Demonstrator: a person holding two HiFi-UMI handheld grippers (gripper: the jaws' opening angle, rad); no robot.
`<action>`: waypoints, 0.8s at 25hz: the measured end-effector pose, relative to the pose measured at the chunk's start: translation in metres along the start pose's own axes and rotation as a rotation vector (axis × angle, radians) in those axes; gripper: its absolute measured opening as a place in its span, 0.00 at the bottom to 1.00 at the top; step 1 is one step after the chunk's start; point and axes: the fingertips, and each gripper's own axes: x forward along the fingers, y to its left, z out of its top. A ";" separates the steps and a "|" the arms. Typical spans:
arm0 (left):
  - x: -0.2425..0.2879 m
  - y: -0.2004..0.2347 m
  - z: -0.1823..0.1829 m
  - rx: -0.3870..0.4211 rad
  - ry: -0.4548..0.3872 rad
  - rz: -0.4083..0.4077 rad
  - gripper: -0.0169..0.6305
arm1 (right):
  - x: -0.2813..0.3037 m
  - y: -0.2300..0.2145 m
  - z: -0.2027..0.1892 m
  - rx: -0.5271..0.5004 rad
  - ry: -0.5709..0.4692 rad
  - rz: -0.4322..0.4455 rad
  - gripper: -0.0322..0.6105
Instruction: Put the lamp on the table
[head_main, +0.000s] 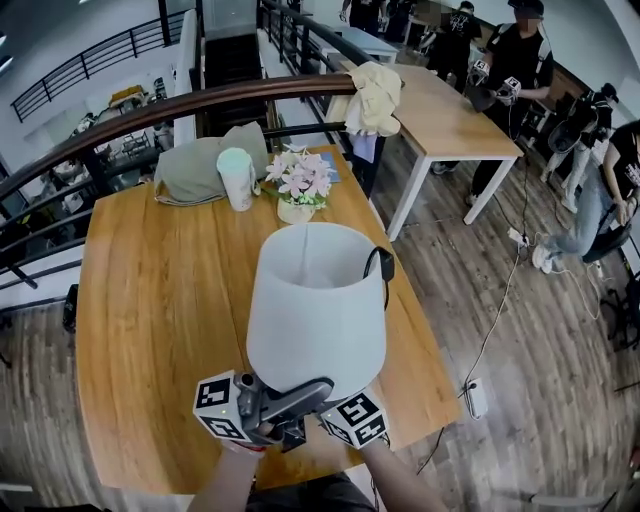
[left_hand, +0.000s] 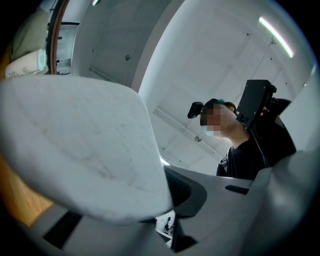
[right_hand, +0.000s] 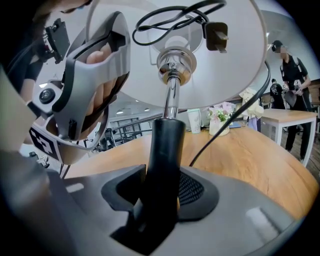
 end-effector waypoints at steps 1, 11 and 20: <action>-0.001 0.003 0.001 -0.003 0.003 -0.001 0.05 | 0.003 -0.001 0.000 0.003 -0.002 -0.002 0.34; -0.013 0.028 0.021 -0.002 -0.011 -0.010 0.05 | 0.030 -0.015 0.007 -0.006 -0.015 -0.003 0.34; -0.014 0.040 0.033 0.019 -0.006 -0.004 0.05 | 0.047 -0.025 0.018 -0.025 -0.031 -0.005 0.34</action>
